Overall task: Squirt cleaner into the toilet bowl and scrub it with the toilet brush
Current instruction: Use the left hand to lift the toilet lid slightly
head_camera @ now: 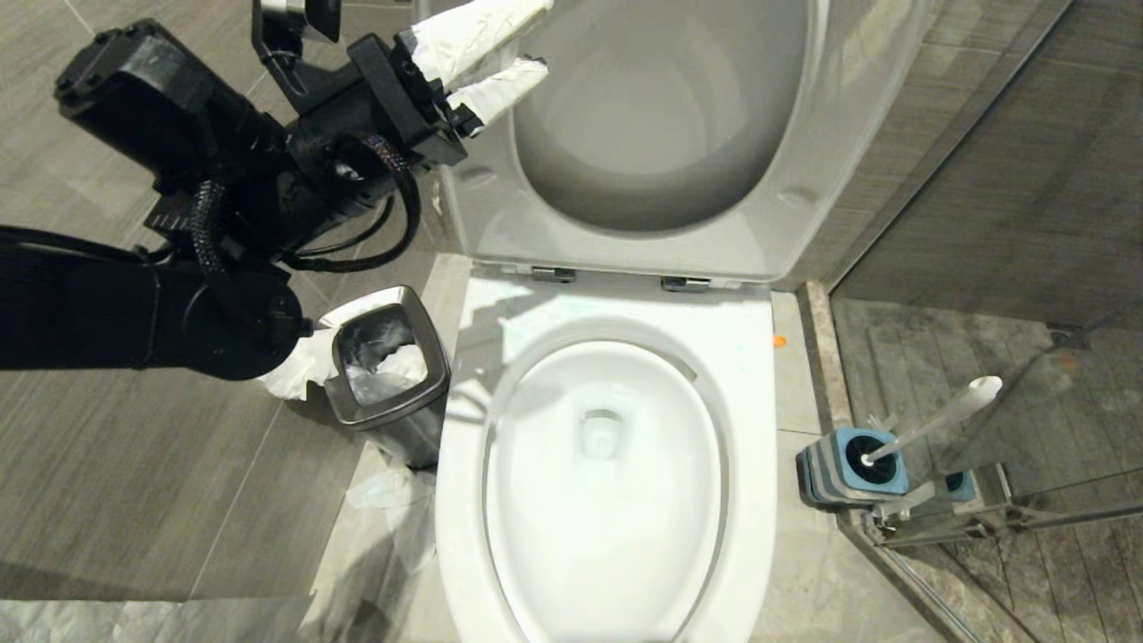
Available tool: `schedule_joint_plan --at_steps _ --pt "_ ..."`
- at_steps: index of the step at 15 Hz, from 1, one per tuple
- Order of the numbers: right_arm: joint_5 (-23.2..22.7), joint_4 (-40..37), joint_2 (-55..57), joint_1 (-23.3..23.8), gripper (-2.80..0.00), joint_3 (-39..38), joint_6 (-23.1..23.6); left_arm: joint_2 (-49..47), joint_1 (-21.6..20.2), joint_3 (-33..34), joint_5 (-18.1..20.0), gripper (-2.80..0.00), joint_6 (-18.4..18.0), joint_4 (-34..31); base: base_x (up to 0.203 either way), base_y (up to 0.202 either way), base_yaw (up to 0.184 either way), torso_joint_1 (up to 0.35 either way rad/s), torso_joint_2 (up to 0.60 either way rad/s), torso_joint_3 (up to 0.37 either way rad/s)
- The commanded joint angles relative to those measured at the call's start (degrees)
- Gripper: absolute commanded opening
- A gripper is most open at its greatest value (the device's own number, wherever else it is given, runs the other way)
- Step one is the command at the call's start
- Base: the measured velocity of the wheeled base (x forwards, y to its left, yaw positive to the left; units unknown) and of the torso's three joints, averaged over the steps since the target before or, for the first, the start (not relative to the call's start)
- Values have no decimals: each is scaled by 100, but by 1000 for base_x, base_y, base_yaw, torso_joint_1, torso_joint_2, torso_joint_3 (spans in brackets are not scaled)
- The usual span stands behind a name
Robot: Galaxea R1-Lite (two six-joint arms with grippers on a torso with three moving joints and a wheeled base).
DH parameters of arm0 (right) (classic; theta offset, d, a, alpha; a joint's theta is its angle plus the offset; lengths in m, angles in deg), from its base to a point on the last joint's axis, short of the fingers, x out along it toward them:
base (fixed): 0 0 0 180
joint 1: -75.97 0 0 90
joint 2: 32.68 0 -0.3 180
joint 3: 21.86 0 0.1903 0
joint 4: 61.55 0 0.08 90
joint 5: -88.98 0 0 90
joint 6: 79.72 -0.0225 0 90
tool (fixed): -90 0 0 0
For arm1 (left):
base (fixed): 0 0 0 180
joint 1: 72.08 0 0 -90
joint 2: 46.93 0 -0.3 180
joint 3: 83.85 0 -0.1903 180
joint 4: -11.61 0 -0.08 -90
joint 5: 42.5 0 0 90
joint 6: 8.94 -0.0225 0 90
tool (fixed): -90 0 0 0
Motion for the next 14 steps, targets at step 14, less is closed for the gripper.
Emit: schedule_joint_plan --at_steps 14 --pt "0 0 2 -2 -280 -1 -3 -1573 -370 -2437 44 0 -180 -1012 0 0 0 0 0 0"
